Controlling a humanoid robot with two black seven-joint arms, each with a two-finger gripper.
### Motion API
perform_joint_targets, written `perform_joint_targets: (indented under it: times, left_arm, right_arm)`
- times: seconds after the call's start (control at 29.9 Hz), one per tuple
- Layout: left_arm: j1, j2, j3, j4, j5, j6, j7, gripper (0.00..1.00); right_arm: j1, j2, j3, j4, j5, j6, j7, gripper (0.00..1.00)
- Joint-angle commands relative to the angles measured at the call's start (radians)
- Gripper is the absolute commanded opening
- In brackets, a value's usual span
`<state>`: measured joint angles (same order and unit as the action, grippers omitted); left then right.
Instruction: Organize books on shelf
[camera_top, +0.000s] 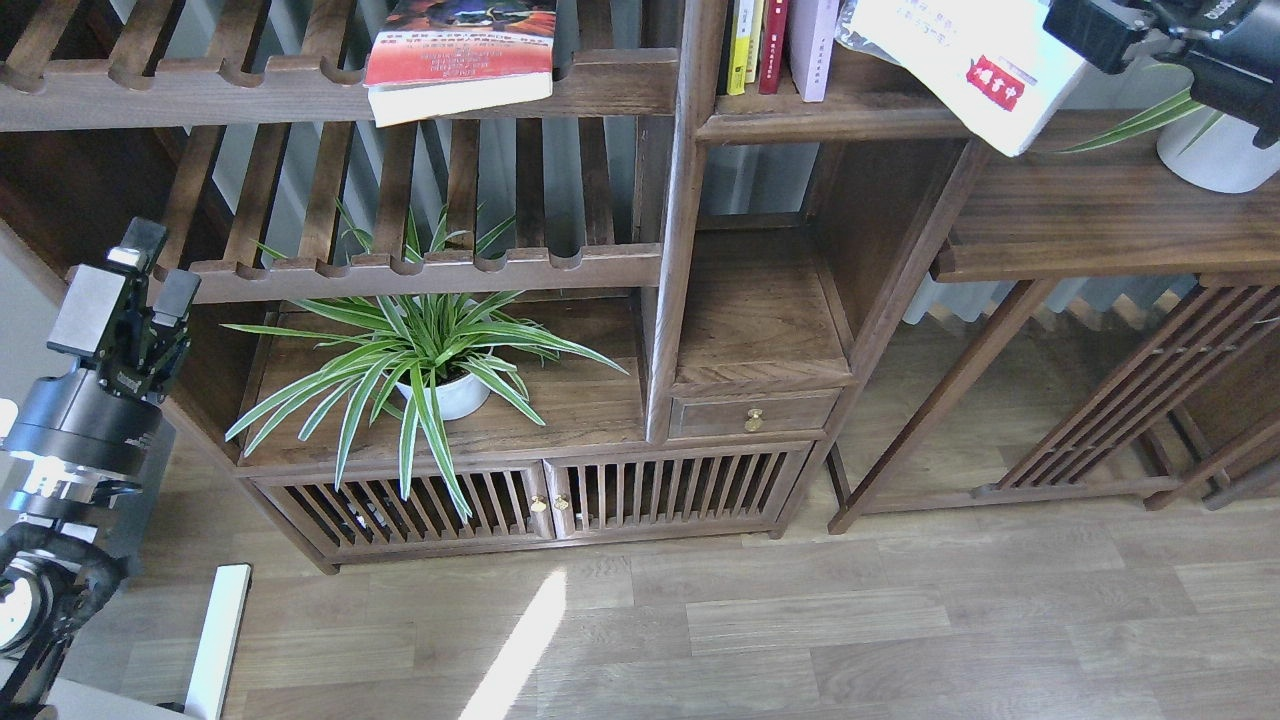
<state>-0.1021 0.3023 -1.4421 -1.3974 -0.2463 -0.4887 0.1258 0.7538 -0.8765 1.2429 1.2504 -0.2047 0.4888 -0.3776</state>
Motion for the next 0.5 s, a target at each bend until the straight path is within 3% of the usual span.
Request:
perform_joint_targets:
  times: [0.0, 0.47]
  left_arm:
    - [0.002, 0.000, 0.000, 0.000, -0.001, 0.000, -0.001, 0.98]
    - [0.007, 0.001, -0.001, 0.000, -0.001, 0.000, -0.003, 0.98]
  right_arm:
    - [-0.001, 0.004, -0.011, -0.003, -0.025, 0.000, 0.000, 0.01]
    - [0.056, 0.126, -0.020, -0.083, -0.113, -0.042, -0.003, 0.00]
